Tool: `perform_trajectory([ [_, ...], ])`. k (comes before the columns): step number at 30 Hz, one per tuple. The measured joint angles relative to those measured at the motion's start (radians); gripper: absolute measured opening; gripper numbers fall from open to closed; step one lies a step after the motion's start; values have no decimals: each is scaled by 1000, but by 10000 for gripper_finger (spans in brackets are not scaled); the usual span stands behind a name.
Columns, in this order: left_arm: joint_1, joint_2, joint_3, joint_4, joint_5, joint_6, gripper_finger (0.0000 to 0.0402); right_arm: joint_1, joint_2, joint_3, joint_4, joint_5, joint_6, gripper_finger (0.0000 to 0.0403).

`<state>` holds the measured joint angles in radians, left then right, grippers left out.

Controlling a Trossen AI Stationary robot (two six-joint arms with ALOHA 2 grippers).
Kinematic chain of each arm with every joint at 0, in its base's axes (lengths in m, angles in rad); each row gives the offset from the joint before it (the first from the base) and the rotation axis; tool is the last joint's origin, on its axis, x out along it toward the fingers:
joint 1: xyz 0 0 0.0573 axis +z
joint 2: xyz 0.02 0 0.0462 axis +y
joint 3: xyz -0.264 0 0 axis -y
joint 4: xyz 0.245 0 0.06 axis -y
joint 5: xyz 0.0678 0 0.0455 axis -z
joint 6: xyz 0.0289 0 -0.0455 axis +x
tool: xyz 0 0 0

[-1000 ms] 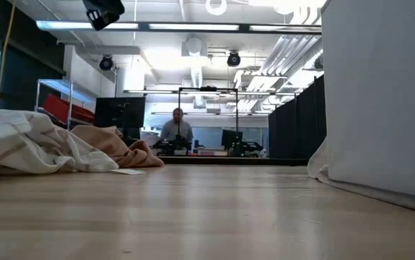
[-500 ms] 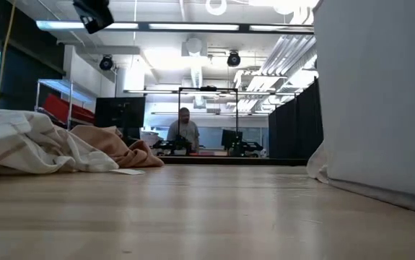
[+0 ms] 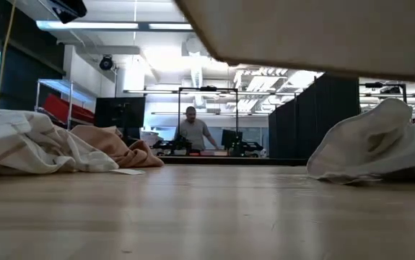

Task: Fold towel
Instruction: Move the brown laundry organizer to the top center of the table

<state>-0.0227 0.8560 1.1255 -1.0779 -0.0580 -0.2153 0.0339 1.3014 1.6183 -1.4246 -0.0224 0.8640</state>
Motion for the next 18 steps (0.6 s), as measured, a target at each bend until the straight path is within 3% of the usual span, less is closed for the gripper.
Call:
perform_trajectory([
  [4,0,-34,0,-3,-31,9,0,-164,0,-37,16,101,70,0],
  [8,0,-58,0,-23,-37,44,0,-334,2,-123,140,143,89,0],
  [18,0,-78,0,-98,-70,112,0,-648,109,-287,432,94,24,0],
])
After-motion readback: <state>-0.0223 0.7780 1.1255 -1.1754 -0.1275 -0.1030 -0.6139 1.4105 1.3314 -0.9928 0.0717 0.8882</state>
